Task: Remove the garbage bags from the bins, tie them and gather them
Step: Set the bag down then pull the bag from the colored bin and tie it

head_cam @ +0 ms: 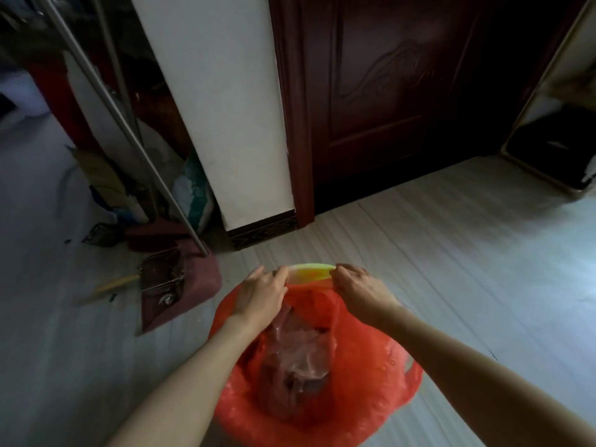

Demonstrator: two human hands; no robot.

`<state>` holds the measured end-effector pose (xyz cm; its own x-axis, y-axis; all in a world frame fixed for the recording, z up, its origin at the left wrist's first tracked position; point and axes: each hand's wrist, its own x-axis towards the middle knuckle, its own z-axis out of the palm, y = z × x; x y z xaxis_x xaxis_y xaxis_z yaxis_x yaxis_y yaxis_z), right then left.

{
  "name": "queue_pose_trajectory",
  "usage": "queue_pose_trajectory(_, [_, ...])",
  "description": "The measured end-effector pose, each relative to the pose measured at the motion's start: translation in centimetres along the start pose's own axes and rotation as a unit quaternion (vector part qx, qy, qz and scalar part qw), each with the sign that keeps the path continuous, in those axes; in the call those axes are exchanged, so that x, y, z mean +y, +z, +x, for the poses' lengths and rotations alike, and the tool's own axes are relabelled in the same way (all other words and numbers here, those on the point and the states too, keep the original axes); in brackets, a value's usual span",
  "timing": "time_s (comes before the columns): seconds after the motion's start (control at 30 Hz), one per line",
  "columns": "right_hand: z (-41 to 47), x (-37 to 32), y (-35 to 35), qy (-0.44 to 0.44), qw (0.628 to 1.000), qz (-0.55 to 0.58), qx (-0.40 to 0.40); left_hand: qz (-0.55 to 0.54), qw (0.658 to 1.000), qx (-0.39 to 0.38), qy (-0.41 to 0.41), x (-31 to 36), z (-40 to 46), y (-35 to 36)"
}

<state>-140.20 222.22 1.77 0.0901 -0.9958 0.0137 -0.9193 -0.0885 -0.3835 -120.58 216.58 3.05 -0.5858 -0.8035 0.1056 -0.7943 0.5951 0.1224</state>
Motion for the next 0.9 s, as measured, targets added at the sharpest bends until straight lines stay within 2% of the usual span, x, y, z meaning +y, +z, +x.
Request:
queue_pose_trajectory(0.13, [-2.6,-1.3,-1.4,-0.012,0.997,-0.08,-0.014,0.051,0.996,-0.067,-0.002,0.1,-3.0,-1.6])
queue_pose_trajectory(0.23, [-4.8,-2.0,-2.0,-0.018,0.982,-0.163,-0.089,0.11,0.987,-0.11,0.033,0.0,-5.2,-2.3])
queue_pose_trajectory(0.33, [-7.3,-1.8,-2.5,-0.037,0.951,-0.266,-0.154,0.113,0.978,-0.172,0.033,-0.3,-7.5,-2.3])
queue_pose_trajectory(0.47, [-10.3,-2.0,-2.9,-0.072,0.948,-0.25,-0.185,0.093,0.962,-0.254,0.025,-0.7,-10.1,-2.4])
queue_pose_trajectory(0.57, [-12.1,-3.1,-2.3,-0.129,0.954,-0.199,-0.183,0.092,0.961,-0.232,0.121,0.3,-12.0,-2.5])
queue_pose_trajectory(0.7, [-13.3,-4.6,-0.9,-0.244,0.916,-0.237,-0.214,0.091,0.939,-0.213,0.255,3.1,-14.4,-1.7])
queue_pose_trajectory(0.73, [-13.4,-4.8,-0.8,-0.274,0.907,-0.25,-0.2,0.117,0.932,-0.177,0.295,3.6,-14.9,-1.5])
queue_pose_trajectory(0.8, [-13.5,-4.7,-0.3,-0.322,0.892,-0.288,-0.132,0.163,0.923,-0.142,0.319,4.2,-15.5,-1.6])
queue_pose_trajectory(0.9, [-13.5,-4.3,0.8,-0.344,0.89,-0.293,-0.056,0.174,0.929,-0.054,0.324,4.1,-15.6,-1.3])
